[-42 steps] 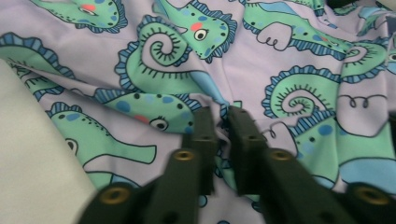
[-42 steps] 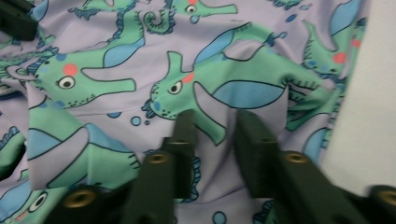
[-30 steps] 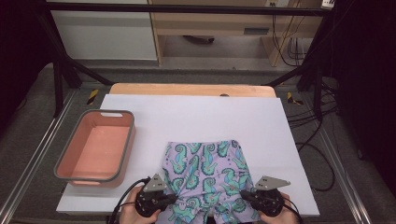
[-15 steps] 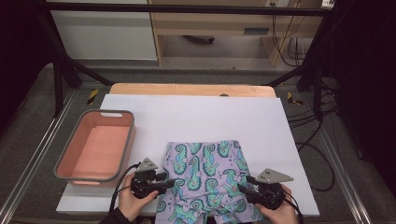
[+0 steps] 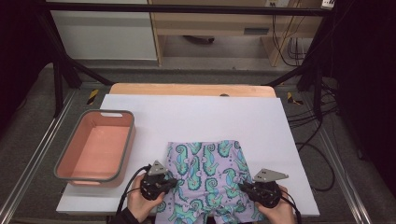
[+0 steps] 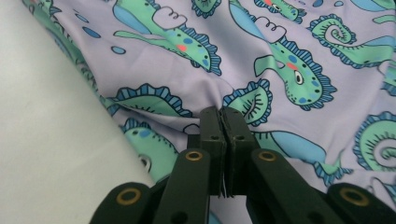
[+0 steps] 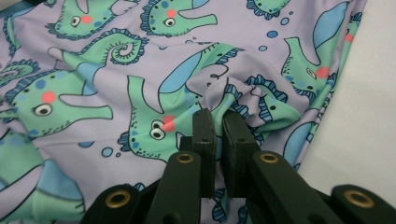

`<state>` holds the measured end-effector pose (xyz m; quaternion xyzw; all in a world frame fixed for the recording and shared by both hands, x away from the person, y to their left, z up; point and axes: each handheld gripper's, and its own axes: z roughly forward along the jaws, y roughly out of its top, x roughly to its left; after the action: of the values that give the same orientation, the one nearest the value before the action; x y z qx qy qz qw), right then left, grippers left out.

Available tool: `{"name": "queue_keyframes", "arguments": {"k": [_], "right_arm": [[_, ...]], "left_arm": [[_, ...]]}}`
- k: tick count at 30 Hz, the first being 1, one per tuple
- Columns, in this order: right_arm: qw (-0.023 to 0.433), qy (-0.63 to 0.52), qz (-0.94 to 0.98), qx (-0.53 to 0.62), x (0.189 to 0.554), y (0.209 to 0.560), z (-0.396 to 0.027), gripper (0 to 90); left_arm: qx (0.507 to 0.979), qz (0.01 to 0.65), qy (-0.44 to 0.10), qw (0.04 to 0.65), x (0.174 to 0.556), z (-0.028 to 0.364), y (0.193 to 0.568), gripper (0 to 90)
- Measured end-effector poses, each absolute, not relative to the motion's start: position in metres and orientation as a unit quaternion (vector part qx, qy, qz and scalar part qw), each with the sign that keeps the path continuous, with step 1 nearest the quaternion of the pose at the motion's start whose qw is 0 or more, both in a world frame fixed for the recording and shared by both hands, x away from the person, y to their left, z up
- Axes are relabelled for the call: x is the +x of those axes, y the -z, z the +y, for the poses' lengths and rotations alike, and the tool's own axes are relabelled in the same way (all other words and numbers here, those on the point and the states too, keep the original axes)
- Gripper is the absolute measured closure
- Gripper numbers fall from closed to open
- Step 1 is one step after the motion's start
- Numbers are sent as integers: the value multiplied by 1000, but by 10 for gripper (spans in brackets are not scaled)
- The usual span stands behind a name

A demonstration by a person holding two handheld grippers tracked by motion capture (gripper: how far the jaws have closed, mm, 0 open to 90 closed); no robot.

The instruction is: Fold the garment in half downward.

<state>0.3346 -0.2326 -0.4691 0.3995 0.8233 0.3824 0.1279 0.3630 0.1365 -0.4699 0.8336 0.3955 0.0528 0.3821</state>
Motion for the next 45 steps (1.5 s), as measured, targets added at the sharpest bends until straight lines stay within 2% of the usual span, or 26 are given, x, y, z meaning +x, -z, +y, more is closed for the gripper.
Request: {"name": "queue_keyframes", "arguments": {"k": [8,12,14,18,21,27,35,43,45], "right_arm": [[84,-372,828,411,311,466,-248,853],[78,-367,830,414,314,471,-241,765],[92,-375,827,408,318,468,-238,643],[130,-405,818,387,330,459,-231,473],[151,-414,810,388,347,453,-229,388],[168,-420,799,395,386,448,-226,257],[175,-418,792,410,420,452,-231,246],[182,-400,788,430,447,466,-238,311],[177,-396,787,438,453,471,-238,337]], "left_arm": [[841,380,-17,384,348,160,456,889],[844,375,-38,381,352,154,464,838],[842,373,-59,385,356,154,464,751],[828,374,-81,411,365,158,455,542],[821,376,-88,420,377,160,450,368],[818,381,-98,419,406,159,449,155],[815,396,-106,409,438,156,448,94],[813,421,-116,386,471,150,456,83],[814,427,-115,378,477,148,461,104]]}}
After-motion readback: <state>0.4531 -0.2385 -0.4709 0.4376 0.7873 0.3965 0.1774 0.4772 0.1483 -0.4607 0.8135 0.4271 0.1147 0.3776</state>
